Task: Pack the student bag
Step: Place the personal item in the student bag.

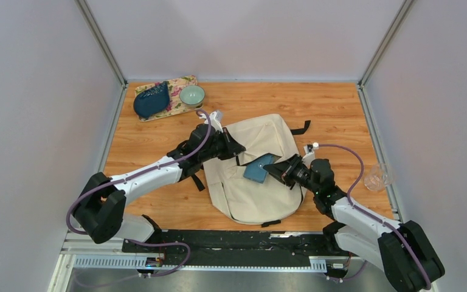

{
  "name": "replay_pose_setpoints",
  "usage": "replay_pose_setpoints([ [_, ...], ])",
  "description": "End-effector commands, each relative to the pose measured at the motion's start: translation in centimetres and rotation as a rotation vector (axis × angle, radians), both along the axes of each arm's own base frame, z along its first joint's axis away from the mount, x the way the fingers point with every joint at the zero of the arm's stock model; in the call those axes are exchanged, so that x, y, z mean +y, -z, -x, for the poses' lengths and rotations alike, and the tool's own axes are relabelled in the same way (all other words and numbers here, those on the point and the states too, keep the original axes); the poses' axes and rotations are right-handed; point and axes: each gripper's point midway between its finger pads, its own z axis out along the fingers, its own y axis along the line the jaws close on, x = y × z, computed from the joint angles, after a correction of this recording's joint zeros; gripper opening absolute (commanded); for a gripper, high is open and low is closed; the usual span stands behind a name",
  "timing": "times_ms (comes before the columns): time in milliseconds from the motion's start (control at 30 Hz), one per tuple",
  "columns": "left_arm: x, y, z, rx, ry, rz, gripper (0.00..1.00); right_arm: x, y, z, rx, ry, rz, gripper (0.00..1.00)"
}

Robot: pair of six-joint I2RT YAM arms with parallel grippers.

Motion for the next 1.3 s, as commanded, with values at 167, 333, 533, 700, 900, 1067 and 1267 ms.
replay_pose_setpoints([
  [167, -1.8, -4.3, 1.1, -0.097, 0.108, 0.118, 0.00, 0.4, 0.1, 1.3, -0.025, 0.022, -0.048, 0.00],
  [333, -1.9, -4.2, 2.2, -0.110, 0.169, 0.117, 0.00, -0.1, -1.8, -0.8, -0.084, 0.085, -0.049, 0.00],
  [533, -1.3, -3.5, 3.1, -0.101, 0.173, 0.120, 0.00, -2.3, -3.1, -3.9, -0.113, 0.247, -0.093, 0.00],
  [700, -1.3, -3.6, 3.5, -0.095, 0.180, 0.150, 0.00, -2.6, -4.4, -5.2, -0.133, 0.304, -0.152, 0.00],
  [900, -2.0, -4.0, 4.1, -0.073, 0.224, 0.188, 0.00, -1.9, -4.9, -5.9, -0.179, 0.356, -0.206, 0.00],
  [1067, -2.3, -4.1, 4.2, -0.054, 0.244, 0.208, 0.00, 1.2, -5.4, -6.4, -0.212, 0.326, -0.221, 0.00],
  [1267, -1.4, -3.5, 3.7, 0.003, 0.237, 0.261, 0.00, 4.3, -4.3, -7.8, -0.212, 0.371, -0.162, 0.00],
])
